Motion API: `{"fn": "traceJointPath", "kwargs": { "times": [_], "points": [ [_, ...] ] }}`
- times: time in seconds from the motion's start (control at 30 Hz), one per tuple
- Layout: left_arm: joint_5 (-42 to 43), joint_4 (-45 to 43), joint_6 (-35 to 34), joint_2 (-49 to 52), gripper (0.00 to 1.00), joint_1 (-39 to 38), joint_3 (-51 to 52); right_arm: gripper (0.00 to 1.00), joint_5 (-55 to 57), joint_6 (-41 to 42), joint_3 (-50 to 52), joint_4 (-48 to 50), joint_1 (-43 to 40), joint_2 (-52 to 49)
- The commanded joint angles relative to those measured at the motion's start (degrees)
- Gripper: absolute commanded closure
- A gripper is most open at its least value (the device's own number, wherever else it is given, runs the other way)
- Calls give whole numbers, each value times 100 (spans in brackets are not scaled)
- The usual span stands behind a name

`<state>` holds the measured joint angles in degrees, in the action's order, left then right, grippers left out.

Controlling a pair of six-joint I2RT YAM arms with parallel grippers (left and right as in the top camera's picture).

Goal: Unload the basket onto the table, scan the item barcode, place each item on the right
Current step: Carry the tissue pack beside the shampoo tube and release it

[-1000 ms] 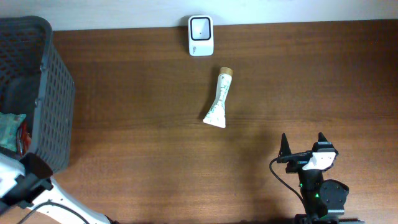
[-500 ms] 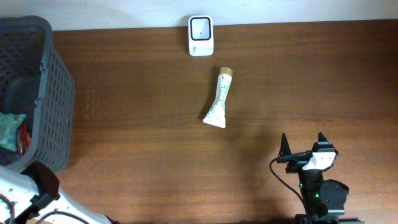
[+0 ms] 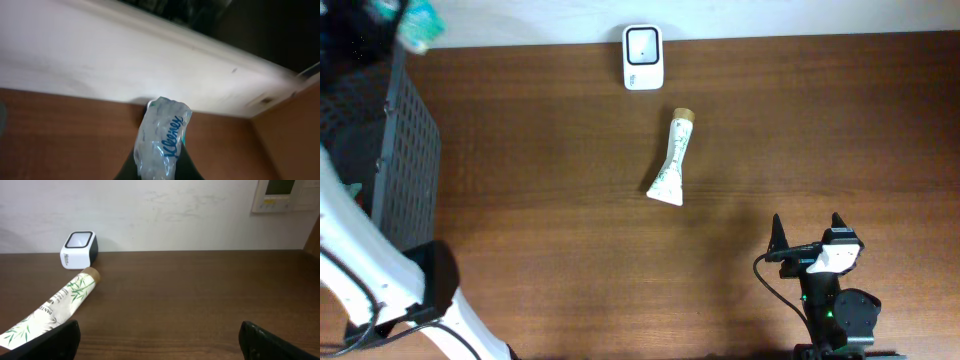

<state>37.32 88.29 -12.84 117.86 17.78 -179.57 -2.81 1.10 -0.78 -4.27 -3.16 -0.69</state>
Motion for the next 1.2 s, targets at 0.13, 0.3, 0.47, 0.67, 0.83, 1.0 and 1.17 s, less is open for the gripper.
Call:
{"fn": "traceJointPath", "kwargs": {
  "times": [0.13,0.3,0.47,0.67,0.83,1.0,1.17],
  "points": [
    [-1982,717,866,17,100,-1738,0,1,31,24,46,-17,52,48],
    [-2065,841,859,20,100,-2651,350,1,31,22,46,-15,52,48],
    [-2085,839,835,20,100,-3397,1202,1,31,22,46,-15,52,48],
    [-3008,629,282,20,100,-3932,3038,1,31,24,46,-17,52,48],
    [-3010,-531,282,20,100,-4105,4935,1,31,24,46,-17,52,48],
    [-3145,-1937,155,20,100,-4103,6546,1,31,24,46,-17,52,48],
    [-3322,-3187,-236,20,49,-4105,7842,1,31,24,46,-15,52,48]
  ]
}}
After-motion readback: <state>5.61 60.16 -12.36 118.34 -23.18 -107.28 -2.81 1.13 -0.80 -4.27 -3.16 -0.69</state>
